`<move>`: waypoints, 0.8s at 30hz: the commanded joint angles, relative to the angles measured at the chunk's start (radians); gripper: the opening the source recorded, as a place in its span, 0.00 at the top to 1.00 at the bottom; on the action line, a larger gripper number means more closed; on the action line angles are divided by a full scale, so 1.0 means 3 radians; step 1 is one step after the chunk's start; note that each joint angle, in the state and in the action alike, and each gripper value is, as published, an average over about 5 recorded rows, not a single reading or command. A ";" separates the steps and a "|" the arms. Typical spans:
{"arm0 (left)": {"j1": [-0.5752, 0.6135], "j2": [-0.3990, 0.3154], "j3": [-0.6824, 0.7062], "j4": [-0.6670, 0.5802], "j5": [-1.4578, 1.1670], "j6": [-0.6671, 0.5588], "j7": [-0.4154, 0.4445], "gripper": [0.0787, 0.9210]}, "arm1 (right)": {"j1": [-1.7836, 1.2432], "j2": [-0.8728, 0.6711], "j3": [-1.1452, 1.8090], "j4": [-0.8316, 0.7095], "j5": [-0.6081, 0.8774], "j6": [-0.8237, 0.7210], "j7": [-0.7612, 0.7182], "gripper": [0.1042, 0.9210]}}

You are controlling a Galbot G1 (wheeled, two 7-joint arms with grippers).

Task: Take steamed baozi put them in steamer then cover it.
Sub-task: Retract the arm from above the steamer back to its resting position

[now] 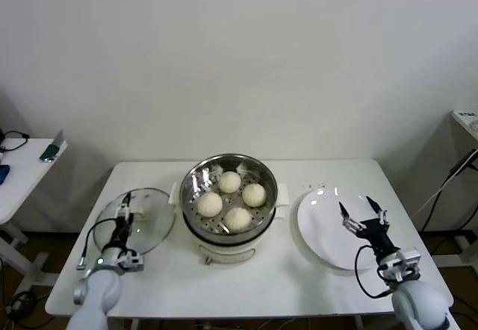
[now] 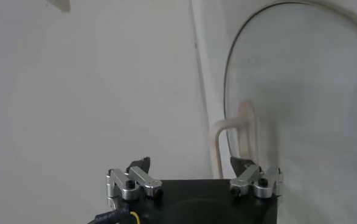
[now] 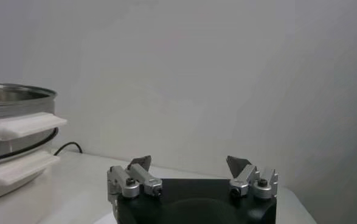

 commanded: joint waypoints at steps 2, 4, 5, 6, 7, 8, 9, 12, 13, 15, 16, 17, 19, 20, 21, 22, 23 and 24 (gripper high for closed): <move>-0.0165 0.0006 0.0032 0.0171 -0.0039 0.0014 -0.0020 0.12 | 0.0056 0.0009 -0.0076 -0.0050 -0.0076 0.0014 0.0015 0.12; -0.0163 0.0014 0.0039 0.0157 -0.0073 0.0013 -0.0014 0.12 | 0.0054 0.0007 -0.0076 -0.0065 -0.0088 0.0018 0.0015 0.12; -0.0165 0.0018 0.0041 0.0154 -0.0087 0.0008 -0.0011 0.12 | 0.0054 0.0007 -0.0076 -0.0075 -0.0095 0.0022 0.0014 0.12; -0.0167 0.0023 0.0043 0.0153 -0.0100 0.0004 -0.0007 0.12 | 0.0056 0.0010 -0.0075 -0.0086 -0.0104 0.0026 0.0012 0.12; -0.0170 0.0026 0.0044 0.0155 -0.0105 -0.0003 -0.0006 0.12 | 0.0058 0.0013 -0.0075 -0.0095 -0.0112 0.0029 0.0011 0.12; -0.0171 0.0031 0.0047 0.0156 -0.0113 -0.0008 0.0000 0.12 | 0.0061 0.0017 -0.0077 -0.0102 -0.0121 0.0033 0.0010 0.12; -0.0170 0.0038 0.0055 0.0155 -0.0128 -0.0006 0.0012 0.12 | 0.0062 0.0020 -0.0080 -0.0109 -0.0131 0.0035 0.0009 0.12; -0.0166 0.0059 0.0077 0.0154 -0.0175 -0.0002 0.0044 0.12 | 0.0065 0.0023 -0.0097 -0.0130 -0.0162 0.0046 0.0005 0.12; -0.0167 0.0065 0.0081 0.0157 -0.0188 -0.0007 0.0049 0.14 | 0.0065 0.0022 -0.0102 -0.0136 -0.0171 0.0050 0.0003 0.12; -0.0169 0.0071 0.0080 0.0165 -0.0197 -0.0022 0.0054 0.18 | 0.0068 0.0024 -0.0107 -0.0148 -0.0188 0.0058 0.0001 0.12; -0.0170 0.0073 0.0079 0.0169 -0.0200 -0.0030 0.0057 0.21 | 0.0069 0.0026 -0.0107 -0.0155 -0.0196 0.0062 -0.0001 0.12; -0.0168 0.0075 0.0079 0.0172 -0.0203 -0.0036 0.0062 0.24 | 0.0071 0.0029 -0.0107 -0.0160 -0.0203 0.0065 -0.0003 0.12; -0.0160 0.0074 0.0082 0.0181 -0.0214 -0.0042 0.0070 0.32 | 0.0074 0.0037 -0.0107 -0.0173 -0.0221 0.0073 -0.0007 0.12; -0.0157 0.0073 0.0083 0.0188 -0.0223 -0.0042 0.0072 0.35 | 0.0075 0.0040 -0.0107 -0.0178 -0.0228 0.0075 -0.0008 0.12; -0.0153 0.0071 0.0085 0.0196 -0.0232 -0.0045 0.0074 0.38 | 0.0076 0.0044 -0.0108 -0.0182 -0.0235 0.0078 -0.0009 0.12; -0.0149 0.0069 0.0087 0.0203 -0.0242 -0.0046 0.0078 0.42 | 0.0077 0.0046 -0.0108 -0.0186 -0.0242 0.0080 -0.0010 0.12; -0.0147 0.0068 0.0089 0.0208 -0.0251 -0.0047 0.0082 0.45 | 0.0077 0.0048 -0.0109 -0.0188 -0.0246 0.0082 -0.0010 0.12; -0.0145 0.0067 0.0090 0.0211 -0.0257 -0.0050 0.0085 0.48 | 0.0078 0.0049 -0.0110 -0.0191 -0.0250 0.0084 -0.0011 0.12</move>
